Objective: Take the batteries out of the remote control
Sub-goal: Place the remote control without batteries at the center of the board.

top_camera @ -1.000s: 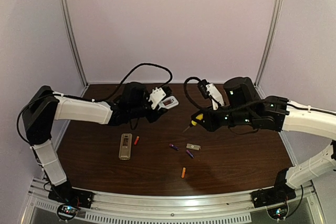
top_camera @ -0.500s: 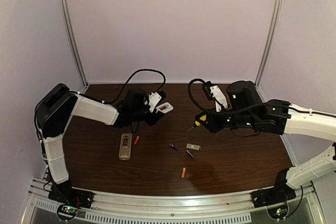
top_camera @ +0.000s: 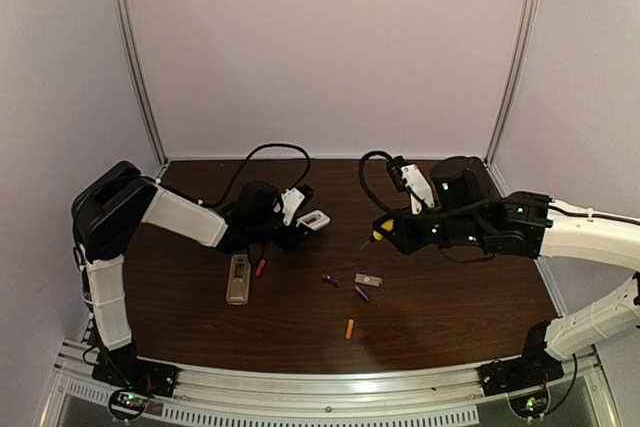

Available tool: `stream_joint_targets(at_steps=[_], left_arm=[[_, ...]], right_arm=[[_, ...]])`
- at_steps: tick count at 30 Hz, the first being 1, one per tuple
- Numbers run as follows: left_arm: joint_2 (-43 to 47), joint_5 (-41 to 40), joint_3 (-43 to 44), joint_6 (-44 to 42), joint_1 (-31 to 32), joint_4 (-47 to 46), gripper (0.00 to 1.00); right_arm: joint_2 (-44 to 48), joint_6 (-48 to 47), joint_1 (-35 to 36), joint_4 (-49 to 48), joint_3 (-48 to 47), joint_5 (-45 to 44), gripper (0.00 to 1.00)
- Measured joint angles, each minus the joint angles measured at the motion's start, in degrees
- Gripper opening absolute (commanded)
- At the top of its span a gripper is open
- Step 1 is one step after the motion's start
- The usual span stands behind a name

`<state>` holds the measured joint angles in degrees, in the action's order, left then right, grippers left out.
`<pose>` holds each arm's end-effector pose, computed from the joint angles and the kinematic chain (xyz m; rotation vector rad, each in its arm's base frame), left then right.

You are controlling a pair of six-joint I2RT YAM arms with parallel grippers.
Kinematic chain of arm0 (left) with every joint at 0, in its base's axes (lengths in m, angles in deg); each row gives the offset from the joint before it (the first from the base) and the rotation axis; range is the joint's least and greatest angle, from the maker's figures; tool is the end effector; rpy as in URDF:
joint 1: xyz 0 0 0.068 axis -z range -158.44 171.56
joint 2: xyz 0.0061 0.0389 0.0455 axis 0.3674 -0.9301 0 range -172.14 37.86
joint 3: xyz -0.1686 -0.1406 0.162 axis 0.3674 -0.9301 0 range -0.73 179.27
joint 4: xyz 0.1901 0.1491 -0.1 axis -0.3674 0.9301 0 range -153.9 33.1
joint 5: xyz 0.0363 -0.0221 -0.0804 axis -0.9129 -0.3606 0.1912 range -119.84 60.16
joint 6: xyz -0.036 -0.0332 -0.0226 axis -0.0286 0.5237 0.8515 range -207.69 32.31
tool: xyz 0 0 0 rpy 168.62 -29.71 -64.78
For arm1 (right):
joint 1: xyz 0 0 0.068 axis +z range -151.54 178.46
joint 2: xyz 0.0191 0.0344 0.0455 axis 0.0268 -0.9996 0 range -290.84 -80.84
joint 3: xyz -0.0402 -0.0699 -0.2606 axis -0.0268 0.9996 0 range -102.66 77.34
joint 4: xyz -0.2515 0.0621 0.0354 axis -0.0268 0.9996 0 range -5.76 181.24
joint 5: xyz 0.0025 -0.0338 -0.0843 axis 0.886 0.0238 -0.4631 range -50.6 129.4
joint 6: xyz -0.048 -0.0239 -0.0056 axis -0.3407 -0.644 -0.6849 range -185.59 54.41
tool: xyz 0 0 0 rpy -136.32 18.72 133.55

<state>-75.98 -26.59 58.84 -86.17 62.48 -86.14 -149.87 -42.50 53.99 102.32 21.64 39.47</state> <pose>0.3096 -0.2709 0.1331 0.7632 2.0306 -0.4924 0.1535 0.2237 0.3047 -0.6233 2.1400 0.7933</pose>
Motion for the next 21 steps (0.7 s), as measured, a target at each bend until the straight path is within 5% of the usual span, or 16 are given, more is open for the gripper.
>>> stream_joint_targets(at_steps=[2, 4, 7, 17, 21], left_arm=[[-0.07, 0.31, -0.44, 0.44, 0.00, -0.11, 0.23], [-0.07, 0.63, -1.07, 0.83, 0.00, -0.52, 0.43], [-0.07, 1.16, -2.45, 1.57, 0.00, -0.92, 0.47], [1.31, 2.36, -6.23, 2.91, 0.00, -1.81, 0.87], [3.17, 2.84, -7.02, 2.93, 0.00, -1.84, 0.90]], right_arm=[[0.00, 0.42, 0.00, -0.17, 0.09, 0.00, 0.00], [0.00, 0.92, 0.00, -0.42, 0.13, 0.00, 0.00], [0.00, 1.40, 0.00, -0.83, 0.15, 0.00, 0.00], [0.57, 3.41, 0.00, -1.40, 1.49, 0.00, 0.00], [1.27, 3.89, 0.00, -1.25, 1.75, -0.07, 0.00]])
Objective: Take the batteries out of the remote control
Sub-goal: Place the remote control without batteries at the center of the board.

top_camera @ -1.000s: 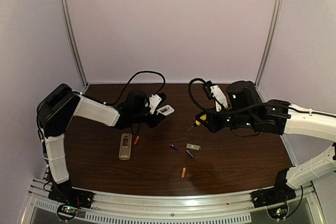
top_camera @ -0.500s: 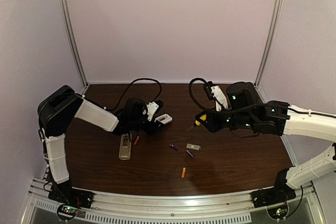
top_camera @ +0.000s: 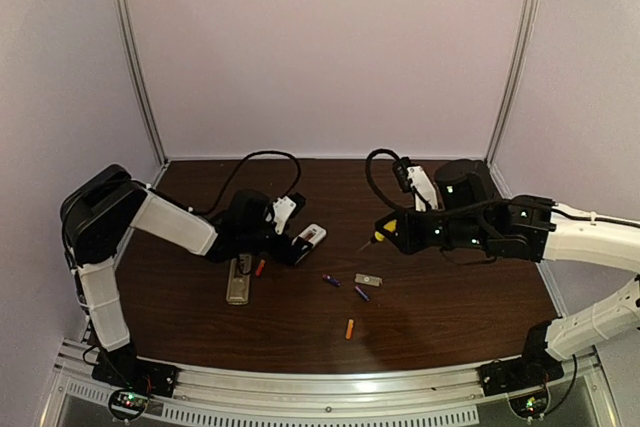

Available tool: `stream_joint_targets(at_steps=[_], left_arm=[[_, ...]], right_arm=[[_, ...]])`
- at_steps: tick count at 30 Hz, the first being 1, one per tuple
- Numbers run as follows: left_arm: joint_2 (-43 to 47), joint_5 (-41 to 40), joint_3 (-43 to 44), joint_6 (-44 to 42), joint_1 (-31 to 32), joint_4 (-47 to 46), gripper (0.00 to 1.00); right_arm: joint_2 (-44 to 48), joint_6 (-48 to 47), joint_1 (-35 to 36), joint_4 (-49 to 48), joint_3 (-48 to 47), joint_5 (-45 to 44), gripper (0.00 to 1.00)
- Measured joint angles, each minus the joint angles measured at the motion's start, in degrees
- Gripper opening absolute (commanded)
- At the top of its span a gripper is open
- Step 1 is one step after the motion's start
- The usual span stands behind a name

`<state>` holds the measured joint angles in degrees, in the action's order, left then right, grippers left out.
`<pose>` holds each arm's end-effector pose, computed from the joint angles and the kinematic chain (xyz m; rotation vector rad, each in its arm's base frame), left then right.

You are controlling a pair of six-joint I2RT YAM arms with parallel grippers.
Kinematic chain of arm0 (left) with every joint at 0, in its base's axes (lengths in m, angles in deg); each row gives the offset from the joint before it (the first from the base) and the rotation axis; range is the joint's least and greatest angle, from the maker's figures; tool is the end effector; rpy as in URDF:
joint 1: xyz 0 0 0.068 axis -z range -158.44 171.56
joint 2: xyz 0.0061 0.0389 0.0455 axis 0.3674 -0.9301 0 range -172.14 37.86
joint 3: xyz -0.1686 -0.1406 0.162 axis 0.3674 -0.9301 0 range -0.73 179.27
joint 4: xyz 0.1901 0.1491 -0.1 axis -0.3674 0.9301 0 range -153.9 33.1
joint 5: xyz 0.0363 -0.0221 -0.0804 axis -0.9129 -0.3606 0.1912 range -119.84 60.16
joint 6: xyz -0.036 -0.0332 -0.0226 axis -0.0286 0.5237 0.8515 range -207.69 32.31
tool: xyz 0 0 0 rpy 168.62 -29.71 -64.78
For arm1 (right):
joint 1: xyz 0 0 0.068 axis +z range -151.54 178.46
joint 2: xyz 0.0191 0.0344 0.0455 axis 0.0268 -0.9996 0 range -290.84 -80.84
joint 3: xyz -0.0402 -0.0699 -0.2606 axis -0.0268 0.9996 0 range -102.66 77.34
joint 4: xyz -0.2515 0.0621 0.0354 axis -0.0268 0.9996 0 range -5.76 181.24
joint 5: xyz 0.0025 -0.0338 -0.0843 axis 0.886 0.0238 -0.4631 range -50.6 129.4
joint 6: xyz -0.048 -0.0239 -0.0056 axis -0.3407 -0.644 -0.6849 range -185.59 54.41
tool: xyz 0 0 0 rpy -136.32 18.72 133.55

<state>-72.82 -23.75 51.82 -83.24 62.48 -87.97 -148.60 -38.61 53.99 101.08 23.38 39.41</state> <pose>0.2879 -0.2544 0.1229 0.7530 2.0855 -0.5628 0.1509 0.2198 0.3017 -0.5491 2.1580 0.8370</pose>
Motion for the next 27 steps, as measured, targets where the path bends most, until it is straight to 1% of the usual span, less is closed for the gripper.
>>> stream_joint_targets(at_steps=[6, 11, 18, 24, 27], left_arm=[[6.01, 0.68, -2.54, -0.46, 0.22, 0.07, 0.89], [15.50, 1.70, -6.03, -2.64, 1.97, 0.48, 0.87], [28.92, 5.31, -10.40, -6.60, 6.43, 3.15, 0.84], [35.06, 9.33, -11.37, -8.76, 9.38, 5.53, 0.79], [35.80, 10.91, -11.43, -9.31, 10.86, 5.77, 0.74]], right_arm=[[0.55, 0.33, 0.00, 0.17, 0.00, -0.17, 0.00], [0.63, 0.94, 0.00, 0.20, 0.00, -0.57, 0.00], [0.48, 3.30, 0.00, -0.76, -0.04, -0.85, 0.00], [-1.22, 5.88, 0.00, -3.50, -0.24, -0.79, 0.00], [-2.75, 6.69, 0.00, -4.44, -1.11, -0.13, 0.00]])
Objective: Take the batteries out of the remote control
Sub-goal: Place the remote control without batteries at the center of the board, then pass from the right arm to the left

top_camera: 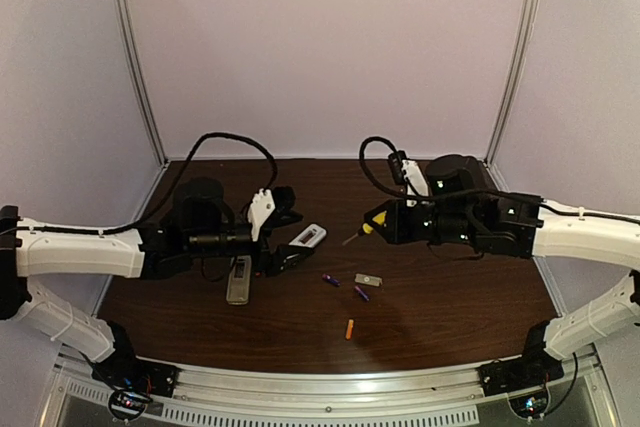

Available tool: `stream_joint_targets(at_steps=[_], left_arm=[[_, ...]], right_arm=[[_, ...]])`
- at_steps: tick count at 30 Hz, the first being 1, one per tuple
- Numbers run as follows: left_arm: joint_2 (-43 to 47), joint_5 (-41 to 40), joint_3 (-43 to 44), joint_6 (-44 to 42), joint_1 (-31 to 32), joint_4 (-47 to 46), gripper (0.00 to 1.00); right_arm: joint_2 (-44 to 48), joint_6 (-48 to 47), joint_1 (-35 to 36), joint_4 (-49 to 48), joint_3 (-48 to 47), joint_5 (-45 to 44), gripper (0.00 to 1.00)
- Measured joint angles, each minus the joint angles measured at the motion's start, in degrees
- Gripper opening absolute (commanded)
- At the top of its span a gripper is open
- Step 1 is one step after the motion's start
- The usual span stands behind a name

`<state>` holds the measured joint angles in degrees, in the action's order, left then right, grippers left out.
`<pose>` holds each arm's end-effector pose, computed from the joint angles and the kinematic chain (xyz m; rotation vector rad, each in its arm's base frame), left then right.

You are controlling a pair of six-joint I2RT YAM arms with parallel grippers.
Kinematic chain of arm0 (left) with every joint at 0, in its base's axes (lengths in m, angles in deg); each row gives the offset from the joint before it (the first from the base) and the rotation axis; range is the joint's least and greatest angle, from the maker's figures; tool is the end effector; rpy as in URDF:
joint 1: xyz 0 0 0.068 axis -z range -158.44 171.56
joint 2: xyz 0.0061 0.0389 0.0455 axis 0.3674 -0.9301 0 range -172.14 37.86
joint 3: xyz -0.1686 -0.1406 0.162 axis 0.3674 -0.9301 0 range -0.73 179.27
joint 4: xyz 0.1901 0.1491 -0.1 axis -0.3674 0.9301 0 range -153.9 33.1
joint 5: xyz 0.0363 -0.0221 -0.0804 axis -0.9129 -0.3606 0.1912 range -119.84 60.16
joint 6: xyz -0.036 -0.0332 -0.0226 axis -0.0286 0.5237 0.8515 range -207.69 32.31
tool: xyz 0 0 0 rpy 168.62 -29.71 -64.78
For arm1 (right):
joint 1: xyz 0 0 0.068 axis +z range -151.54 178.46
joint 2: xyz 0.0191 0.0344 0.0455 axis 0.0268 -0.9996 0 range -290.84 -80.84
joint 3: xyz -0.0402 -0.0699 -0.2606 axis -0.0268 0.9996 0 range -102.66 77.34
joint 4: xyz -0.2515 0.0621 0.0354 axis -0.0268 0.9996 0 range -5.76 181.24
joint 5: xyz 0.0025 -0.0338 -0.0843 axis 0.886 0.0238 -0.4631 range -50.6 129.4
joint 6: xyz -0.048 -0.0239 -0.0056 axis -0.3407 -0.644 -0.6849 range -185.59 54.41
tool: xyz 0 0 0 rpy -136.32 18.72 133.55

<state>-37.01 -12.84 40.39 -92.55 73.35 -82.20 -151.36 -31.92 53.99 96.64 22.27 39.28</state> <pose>0.1727 -0.2360 0.2534 1.0922 1.5707 -0.8369 0.1591 0.2316 0.3037 -0.4156 2.1598 0.9291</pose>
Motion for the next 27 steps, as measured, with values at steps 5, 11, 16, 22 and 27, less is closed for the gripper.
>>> stream_joint_targets(at_steps=[5, 11, 16, 22, 27], left_arm=[[-0.90, 0.83, 0.57, -0.92, 2.54, 0.37, 0.67], [-4.11, 0.79, 3.06, -1.73, 3.08, 0.35, 0.60], [-6.73, 0.35, 5.31, -2.21, 3.08, 0.28, 0.51], [-7.87, -0.81, 6.58, -2.75, 3.50, -0.15, 0.39], [-8.09, -1.55, 6.69, -3.04, 3.96, -1.22, 0.18]], right_arm=[[-2.10, 0.79, 0.00, -1.55, -2.10, 2.12, 0.00], [-4.07, 0.79, 0.04, -2.54, -4.81, 5.53, 0.00], [-4.94, 0.55, 0.28, -3.13, -6.10, 7.82, 0.00], [-5.99, -0.09, 1.14, -3.28, -7.58, 9.70, 0.00], [-6.88, -0.46, 1.77, -3.17, -8.07, 10.47, 0.00]])
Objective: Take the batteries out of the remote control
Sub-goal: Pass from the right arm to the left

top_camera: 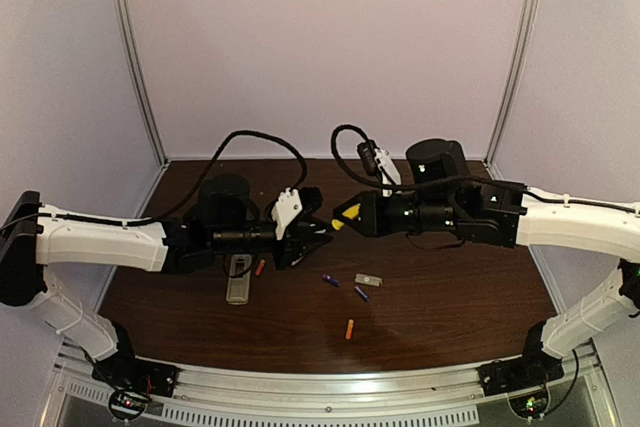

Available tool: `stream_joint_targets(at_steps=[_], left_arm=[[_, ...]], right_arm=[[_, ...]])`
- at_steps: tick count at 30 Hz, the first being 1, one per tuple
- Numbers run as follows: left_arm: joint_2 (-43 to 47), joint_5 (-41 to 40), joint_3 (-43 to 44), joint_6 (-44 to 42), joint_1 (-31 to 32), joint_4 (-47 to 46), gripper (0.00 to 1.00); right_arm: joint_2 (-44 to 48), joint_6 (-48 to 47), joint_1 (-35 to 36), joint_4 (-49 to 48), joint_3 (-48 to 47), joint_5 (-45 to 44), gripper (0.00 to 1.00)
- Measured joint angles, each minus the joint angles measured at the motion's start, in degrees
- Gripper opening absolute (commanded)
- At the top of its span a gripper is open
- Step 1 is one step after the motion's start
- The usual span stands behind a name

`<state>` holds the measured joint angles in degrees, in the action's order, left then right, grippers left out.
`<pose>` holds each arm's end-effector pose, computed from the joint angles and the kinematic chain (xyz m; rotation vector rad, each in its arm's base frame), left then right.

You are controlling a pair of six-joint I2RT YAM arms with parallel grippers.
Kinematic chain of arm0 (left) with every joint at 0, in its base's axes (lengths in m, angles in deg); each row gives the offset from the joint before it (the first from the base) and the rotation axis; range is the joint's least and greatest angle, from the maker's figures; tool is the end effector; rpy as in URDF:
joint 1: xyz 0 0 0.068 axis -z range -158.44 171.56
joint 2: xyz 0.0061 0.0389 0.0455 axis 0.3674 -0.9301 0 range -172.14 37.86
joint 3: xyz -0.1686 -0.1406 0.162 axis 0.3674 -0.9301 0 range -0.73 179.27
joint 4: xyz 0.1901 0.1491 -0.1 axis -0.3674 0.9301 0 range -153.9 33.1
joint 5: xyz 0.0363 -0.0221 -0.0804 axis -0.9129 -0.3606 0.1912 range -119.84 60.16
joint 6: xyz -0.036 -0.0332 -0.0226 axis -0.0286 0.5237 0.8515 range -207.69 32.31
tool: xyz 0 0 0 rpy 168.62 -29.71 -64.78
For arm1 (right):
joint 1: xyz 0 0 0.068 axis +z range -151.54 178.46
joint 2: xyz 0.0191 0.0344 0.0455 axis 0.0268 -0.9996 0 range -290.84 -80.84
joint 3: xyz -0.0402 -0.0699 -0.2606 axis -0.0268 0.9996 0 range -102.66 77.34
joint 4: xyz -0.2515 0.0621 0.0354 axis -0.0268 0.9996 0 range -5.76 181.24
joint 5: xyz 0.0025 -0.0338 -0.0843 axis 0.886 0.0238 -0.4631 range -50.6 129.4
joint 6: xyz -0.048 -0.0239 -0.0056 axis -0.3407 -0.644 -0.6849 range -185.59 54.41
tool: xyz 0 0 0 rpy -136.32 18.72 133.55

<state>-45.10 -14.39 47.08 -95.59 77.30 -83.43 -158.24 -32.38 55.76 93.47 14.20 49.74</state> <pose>0.1762 -0.2754 0.2544 1.1713 1.5156 -0.8227 0.1646 0.2682 0.3254 -0.5806 2.1025 1.1528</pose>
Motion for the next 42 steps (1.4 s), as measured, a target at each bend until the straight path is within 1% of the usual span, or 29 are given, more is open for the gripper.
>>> stream_joint_targets(at_steps=[3, 12, 13, 14, 15, 16, 18, 19, 22, 23, 24, 28, 34, 38, 42], left_arm=[[0.00, -0.31, 0.00, -0.42, 0.20, -0.11, 0.00], [-0.02, -1.68, -0.13, -1.16, 0.72, 0.02, 0.00], [0.02, -1.79, -0.22, -1.16, 0.74, -0.02, 0.00], [0.07, -1.88, -0.33, -1.16, 0.76, -0.09, 0.00], [0.11, -2.03, -0.44, -1.16, 0.81, -0.13, 0.00], [0.17, -2.25, -0.57, -1.16, 0.85, -0.15, 0.00], [0.46, -2.69, -0.90, -1.11, 0.96, -0.13, 0.00], [0.63, -2.89, -1.09, -1.09, 0.94, -0.13, 0.00], [1.40, -3.50, -1.99, -1.05, 0.94, -0.11, 0.00], [1.75, -3.78, -2.43, -1.03, 0.94, -0.13, 0.00], [2.16, -3.98, -2.89, -1.01, 0.94, -0.11, 0.00], [3.65, -4.76, -4.61, -0.55, 0.96, -0.04, 0.00], [5.09, -6.01, -7.37, 1.81, 0.98, 0.02, 0.00], [5.51, -8.24, -9.55, 4.66, 0.98, 0.61, 0.00], [6.01, -12.41, -11.39, 8.74, 0.98, 2.14, 0.00]], right_arm=[[-0.61, -0.07, 0.24, -0.11, -0.55, 0.09, 0.00], [-1.09, -0.09, 0.26, 0.35, -1.20, 0.13, 0.00], [-1.14, -0.11, 0.26, 0.39, -1.25, 0.13, 0.04], [-1.16, -0.09, 0.26, 0.39, -1.25, 0.15, 0.16], [-1.27, -0.09, 0.26, 0.42, -1.29, 0.15, 0.25], [-1.42, -0.09, 0.26, 0.50, -1.40, 0.17, 0.31], [-1.77, -0.04, 0.31, 0.74, -1.68, 0.24, 0.50], [-2.03, -0.33, 0.37, 1.22, -2.12, 0.24, 0.55], [-2.67, -0.57, 0.61, 2.19, -3.28, 0.24, 0.78], [-2.75, -0.15, 0.68, 2.32, -3.52, 0.22, 0.90], [-2.86, -0.20, 0.79, 3.19, -4.09, 0.15, 0.98], [-2.86, -0.57, 0.85, 5.14, -5.05, -0.81, 1.00], [-2.86, -3.19, 0.85, 11.98, -7.48, -5.88, 1.00], [-2.25, -5.14, 0.76, 16.04, -8.07, -10.36, 1.00], [-0.24, -6.49, 0.42, 18.62, -7.69, -13.68, 1.00]])
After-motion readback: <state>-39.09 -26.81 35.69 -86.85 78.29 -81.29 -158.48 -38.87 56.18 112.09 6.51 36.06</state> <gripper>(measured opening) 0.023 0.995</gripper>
